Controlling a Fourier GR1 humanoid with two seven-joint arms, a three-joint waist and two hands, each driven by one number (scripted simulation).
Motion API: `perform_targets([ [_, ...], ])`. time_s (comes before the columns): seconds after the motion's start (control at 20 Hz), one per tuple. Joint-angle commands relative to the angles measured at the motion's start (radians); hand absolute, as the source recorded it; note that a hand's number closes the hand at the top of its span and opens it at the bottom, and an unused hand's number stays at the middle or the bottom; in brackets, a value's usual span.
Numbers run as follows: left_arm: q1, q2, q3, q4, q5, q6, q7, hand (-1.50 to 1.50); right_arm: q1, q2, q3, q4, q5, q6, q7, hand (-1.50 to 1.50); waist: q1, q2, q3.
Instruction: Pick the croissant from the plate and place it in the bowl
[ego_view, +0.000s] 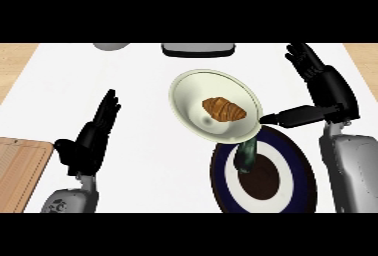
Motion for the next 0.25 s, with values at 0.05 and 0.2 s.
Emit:
perform_targets([
  [0.05,-0.039,-0.041,-0.022,-0.014,-0.034,0.049,0.046,0.0,0.042,-0.024,-0.01,-0.066,-0.054,0.058,0.003,-1.5,0.001,0.0,0.0],
  [0.2,-0.061,0.014,0.042,0.034,0.012,-0.013,0.014,0.0,0.147,-0.009,0.007,-0.061,-0.027,0.063,-0.089,-1.5,0.001,0.001,0.0],
])
